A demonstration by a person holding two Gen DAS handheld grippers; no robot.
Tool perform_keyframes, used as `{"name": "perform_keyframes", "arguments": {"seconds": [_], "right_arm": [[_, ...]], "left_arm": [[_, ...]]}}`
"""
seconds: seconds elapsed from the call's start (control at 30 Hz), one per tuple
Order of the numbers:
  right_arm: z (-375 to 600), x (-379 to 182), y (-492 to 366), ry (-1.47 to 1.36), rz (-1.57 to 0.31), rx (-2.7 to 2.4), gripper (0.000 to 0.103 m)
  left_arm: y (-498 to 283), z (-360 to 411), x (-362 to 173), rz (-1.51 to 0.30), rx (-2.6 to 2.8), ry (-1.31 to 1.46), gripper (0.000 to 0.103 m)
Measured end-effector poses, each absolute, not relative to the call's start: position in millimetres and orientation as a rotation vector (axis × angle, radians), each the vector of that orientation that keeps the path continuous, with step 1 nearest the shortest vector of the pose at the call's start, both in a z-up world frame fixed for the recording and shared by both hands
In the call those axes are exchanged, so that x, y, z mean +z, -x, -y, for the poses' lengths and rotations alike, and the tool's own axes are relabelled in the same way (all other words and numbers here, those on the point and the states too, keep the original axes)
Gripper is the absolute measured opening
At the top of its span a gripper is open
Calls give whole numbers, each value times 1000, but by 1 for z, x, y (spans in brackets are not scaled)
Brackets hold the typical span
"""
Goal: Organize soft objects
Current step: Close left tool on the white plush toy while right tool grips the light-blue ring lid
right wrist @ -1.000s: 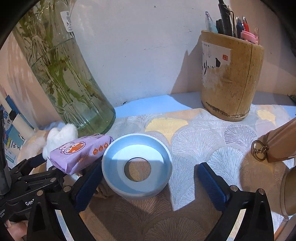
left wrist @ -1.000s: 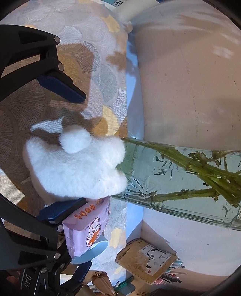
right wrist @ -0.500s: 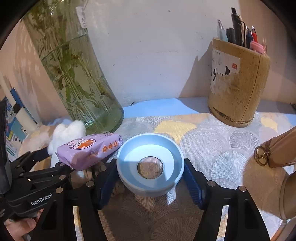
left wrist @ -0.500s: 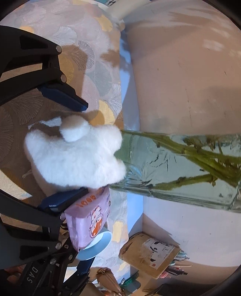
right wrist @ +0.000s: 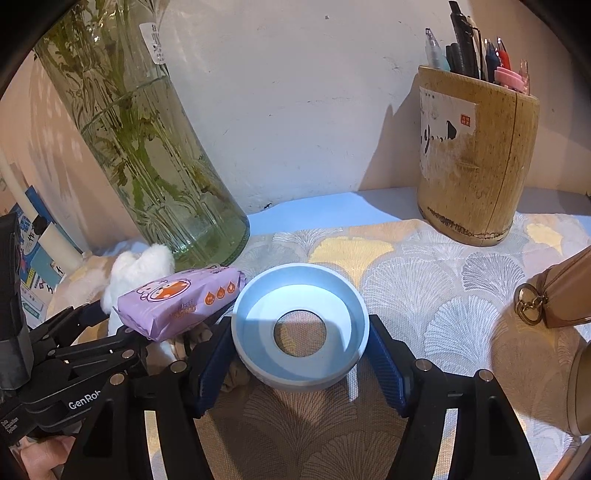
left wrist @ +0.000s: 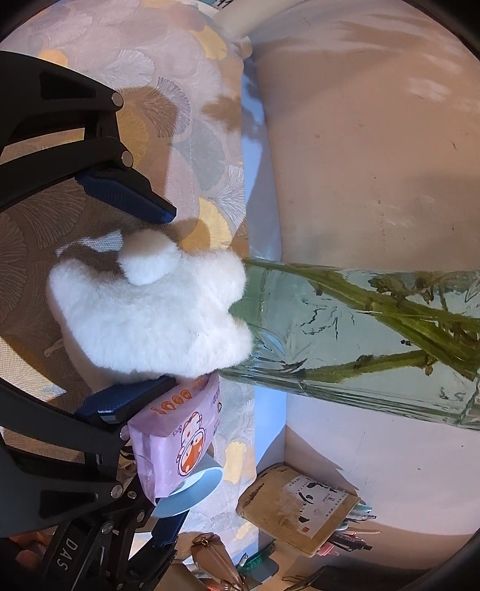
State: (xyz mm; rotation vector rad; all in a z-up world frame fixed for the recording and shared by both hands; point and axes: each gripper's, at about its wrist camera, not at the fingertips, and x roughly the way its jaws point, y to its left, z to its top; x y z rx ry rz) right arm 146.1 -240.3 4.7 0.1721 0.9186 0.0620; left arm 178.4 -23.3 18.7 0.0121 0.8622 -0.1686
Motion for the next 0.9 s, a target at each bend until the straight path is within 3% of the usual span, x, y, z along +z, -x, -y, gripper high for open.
{"name": "perform_keyframes", "arguments": {"seconds": [0.17, 0.3, 0.57, 0.6, 0.7, 0.9], "right_arm": [[240, 4, -147, -176, -919, 65, 70], [240, 3, -148, -187, -921, 86, 77], [238, 3, -148, -193, -918, 90, 77], [238, 4, -148, -194, -916, 87, 74], [243, 4, -146, -219, -909, 81, 68], [249, 5, -145, -273, -893, 118, 66]], "left_arm": [[-177, 23, 19, -863, -167, -12, 81], [-179, 23, 17, -869, -168, -6, 83], [-181, 24, 16, -867, -172, -4, 83], [-180, 23, 17, -864, -181, 1, 78], [-175, 24, 21, -834, -242, 18, 51], [-174, 17, 23, -815, -241, 63, 48]]}}
